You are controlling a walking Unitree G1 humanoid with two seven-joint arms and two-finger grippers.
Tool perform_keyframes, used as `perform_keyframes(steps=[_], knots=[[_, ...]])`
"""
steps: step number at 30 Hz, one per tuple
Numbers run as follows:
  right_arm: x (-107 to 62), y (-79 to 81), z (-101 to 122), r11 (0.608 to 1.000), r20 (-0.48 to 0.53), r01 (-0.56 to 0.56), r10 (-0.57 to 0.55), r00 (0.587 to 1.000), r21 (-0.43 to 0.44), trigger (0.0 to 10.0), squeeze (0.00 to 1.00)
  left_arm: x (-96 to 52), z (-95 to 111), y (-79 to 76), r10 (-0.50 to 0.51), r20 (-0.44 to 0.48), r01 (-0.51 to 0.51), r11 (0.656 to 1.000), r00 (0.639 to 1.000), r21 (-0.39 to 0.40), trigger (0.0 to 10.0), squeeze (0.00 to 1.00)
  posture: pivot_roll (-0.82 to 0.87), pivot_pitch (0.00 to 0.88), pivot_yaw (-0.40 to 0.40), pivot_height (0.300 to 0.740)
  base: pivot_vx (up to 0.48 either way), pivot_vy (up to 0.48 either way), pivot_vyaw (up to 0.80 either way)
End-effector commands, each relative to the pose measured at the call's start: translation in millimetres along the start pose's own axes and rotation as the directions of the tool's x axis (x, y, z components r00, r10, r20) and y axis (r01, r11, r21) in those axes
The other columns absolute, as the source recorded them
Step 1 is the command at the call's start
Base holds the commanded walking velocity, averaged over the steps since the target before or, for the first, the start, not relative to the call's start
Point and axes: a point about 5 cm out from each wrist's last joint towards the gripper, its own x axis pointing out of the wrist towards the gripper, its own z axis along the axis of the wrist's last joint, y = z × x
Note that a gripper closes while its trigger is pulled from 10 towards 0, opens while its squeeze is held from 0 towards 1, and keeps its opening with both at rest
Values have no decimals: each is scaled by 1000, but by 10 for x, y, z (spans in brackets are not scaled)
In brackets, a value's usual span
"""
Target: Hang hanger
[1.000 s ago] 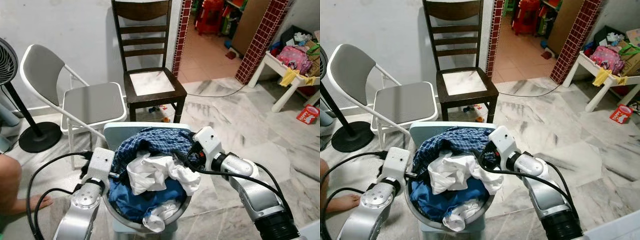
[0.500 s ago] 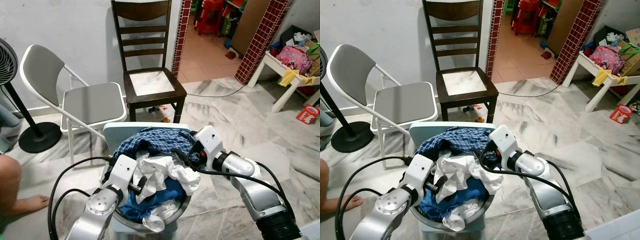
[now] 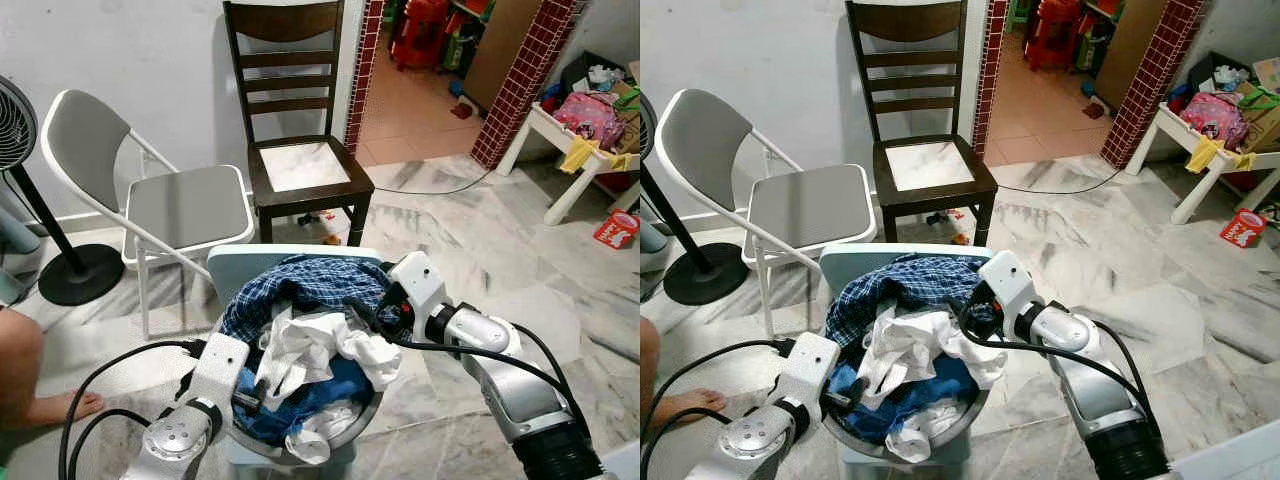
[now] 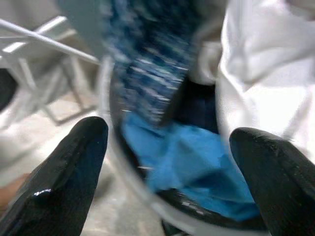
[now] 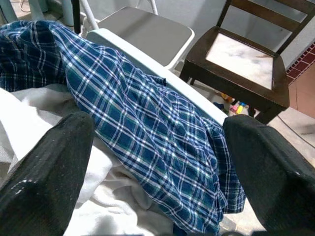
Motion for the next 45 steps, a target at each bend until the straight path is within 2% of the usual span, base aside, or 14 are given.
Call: perform_keyframes(steps=[1, 2, 12, 15, 21, 27, 31, 41, 45], knots=[[-4, -34, 17, 1000, 4, 5, -5, 1000, -9, 10000, 0, -16, 44, 36, 34, 27, -34, 999, 999, 12, 10000, 0, -3, 77, -63, 740, 0, 0, 0], [-7, -31, 10, 1000, 3, 7, -7, 1000, -9, 10000, 0, -20, 47, 87, 85, 36, -86, 996, 996, 8, 10000, 0, -4, 79, -62, 740, 0, 0, 0], [-14, -17, -7, 1000, 1, 7, -7, 1000, -6, 10000, 0, -37, 17, 81, 100, 31, -100, 995, 995, 22, 10000, 0, -6, 87, -62, 740, 0, 0, 0], [-13, -14, -2, 1000, 2, 5, -5, 1000, -5, 10000, 0, -27, -52, 67, 87, 8, -87, 996, 996, 9, 10000, 0, -4, 88, -63, 740, 0, 0, 0], [-12, -14, 4, 1000, 4, 4, -4, 1000, -5, 10000, 0, 12, -88, 151, 101, 3, -101, 995, 995, 4, 10000, 0, -8, 92, -66, 740, 0, 0, 0], [-8, -12, 10, 1000, 7, 7, -7, 1000, -4, 10000, 0, 134, -137, 290, 119, 0, -119, 993, 993, -7, 10000, 0, -16, 96, -68, 740, 0, 0, 0], [-24, -13, 9, 1000, 7, 11, -11, 1000, -3, 10000, 0, 203, -98, 337, 127, 13, -127, 992, 992, -24, 10000, 0, -25, 97, -64, 740, 0, 0, 0], [-42, -21, 20, 1000, 8, 16, -16, 1000, -6, 10000, 0, 352, -6, 297, 91, 45, -92, 996, 995, 21, 10000, 0, -40, 98, -63, 740, 0, 0, 0], [-56, -38, 15, 1000, 4, 19, -19, 1000, -9, 10000, 0, 395, 72, 191, 39, 68, -40, 999, 997, 12, 10000, 0, -44, 102, -64, 740, 0, 0, 0]])
